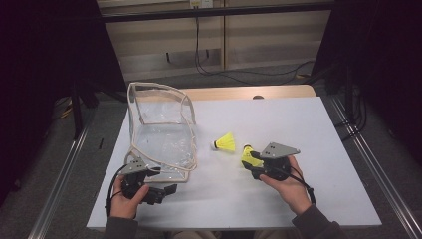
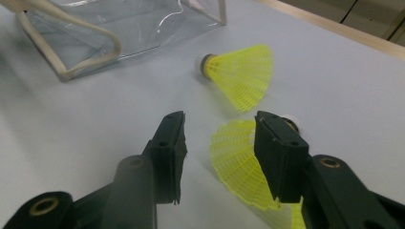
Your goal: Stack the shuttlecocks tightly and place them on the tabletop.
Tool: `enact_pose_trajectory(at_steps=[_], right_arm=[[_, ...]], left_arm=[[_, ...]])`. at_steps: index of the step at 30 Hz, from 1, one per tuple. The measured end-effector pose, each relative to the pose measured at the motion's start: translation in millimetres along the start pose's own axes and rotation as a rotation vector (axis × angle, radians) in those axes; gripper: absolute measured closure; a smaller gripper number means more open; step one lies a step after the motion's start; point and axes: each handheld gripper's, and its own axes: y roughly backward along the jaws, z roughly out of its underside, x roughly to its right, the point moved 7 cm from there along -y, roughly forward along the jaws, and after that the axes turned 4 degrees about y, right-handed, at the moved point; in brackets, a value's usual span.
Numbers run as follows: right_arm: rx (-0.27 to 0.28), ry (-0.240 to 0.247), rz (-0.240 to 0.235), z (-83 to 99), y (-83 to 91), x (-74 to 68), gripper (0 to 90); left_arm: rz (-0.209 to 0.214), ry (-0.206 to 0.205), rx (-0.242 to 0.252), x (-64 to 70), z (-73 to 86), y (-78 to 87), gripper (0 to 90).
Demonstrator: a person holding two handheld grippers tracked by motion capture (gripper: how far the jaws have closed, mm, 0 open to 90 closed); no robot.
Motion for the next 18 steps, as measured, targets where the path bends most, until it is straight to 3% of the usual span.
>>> enact_pose_trajectory(at_steps=[6, 18], right_arm=[[-0.043, -0.029, -0.018, 11.5, -13.6, -7.3, 56.0], [-0.085, -0.110, 0.071, 7.8, -27.9, 2.1, 42.8]], left_arm=[[-0.002, 0.002, 0.007, -1.2, -0.7, 0.9, 4.2], [-0.002, -0.002, 0.000, -0.3, -0.1, 0.0, 4.2]])
